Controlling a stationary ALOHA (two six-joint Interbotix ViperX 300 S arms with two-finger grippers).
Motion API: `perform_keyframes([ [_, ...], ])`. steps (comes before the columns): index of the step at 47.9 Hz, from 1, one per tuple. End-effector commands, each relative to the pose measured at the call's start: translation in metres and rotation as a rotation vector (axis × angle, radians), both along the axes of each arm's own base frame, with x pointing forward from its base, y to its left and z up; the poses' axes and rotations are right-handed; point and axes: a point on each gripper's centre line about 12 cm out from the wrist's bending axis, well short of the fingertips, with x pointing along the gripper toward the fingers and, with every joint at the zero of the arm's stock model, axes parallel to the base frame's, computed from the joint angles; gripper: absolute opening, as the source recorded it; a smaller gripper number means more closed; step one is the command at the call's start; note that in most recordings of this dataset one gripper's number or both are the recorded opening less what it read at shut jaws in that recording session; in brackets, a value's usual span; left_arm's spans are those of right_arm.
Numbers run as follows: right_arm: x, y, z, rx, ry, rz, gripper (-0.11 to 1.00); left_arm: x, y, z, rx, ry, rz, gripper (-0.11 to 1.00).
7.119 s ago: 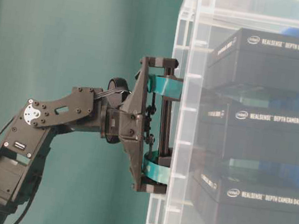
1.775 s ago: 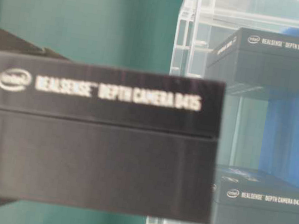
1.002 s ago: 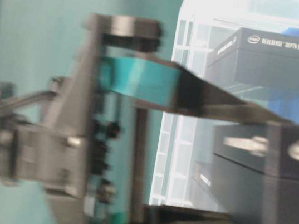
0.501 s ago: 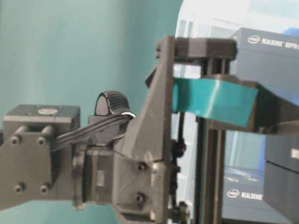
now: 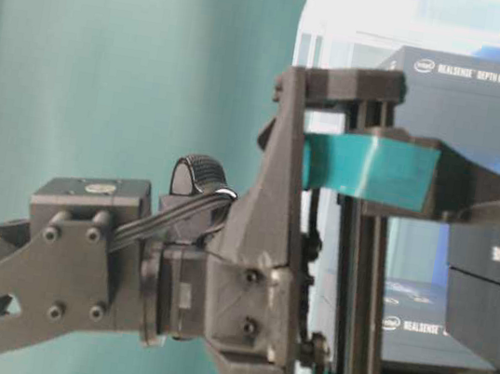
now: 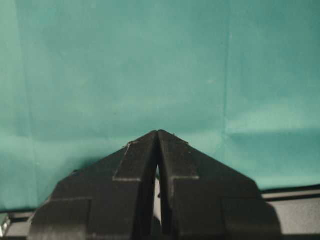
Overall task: Take the box out of the case with the left arm.
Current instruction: 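Lower the held box onto the cloth in front of the case, then open the left gripper and withdraw it to the left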
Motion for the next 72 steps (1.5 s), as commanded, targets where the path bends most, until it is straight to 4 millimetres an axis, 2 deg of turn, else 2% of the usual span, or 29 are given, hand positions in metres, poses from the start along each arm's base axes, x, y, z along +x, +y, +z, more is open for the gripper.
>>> perform_keyframes([
  [1, 0.002, 0.0, 0.005, -0.001, -0.017, -0.001, 0.03, 0.001, 0.0, 0.017, -0.009, -0.046, -0.008, 0.6],
  [10, 0.001, 0.0, 0.006, -0.001, -0.019, -0.003, 0.03, 0.002, -0.001, 0.017, -0.002, -0.057, -0.043, 0.62],
  [15, 0.001, 0.0, 0.006, -0.001, -0.02, -0.001, 0.03, 0.003, -0.002, 0.018, 0.0, -0.059, -0.051, 0.87],
  [19, 0.001, 0.0, 0.006, 0.0, -0.019, -0.003, 0.03, 0.003, -0.003, 0.018, -0.004, -0.06, -0.047, 0.98],
  [37, 0.002, 0.0, 0.006, 0.002, -0.02, -0.001, 0.03, 0.005, 0.0, 0.023, -0.017, -0.071, -0.018, 0.98],
  [43, 0.002, 0.0, 0.006, 0.002, -0.02, -0.003, 0.03, 0.005, 0.0, 0.038, -0.021, -0.092, -0.016, 0.98],
  [54, 0.002, 0.0, 0.006, 0.0, -0.02, -0.003, 0.03, 0.003, 0.007, 0.085, -0.027, -0.142, -0.011, 0.98],
  [72, 0.002, 0.0, 0.007, 0.002, -0.023, -0.002, 0.03, 0.001, 0.013, 0.142, -0.024, -0.168, -0.015, 0.98],
])
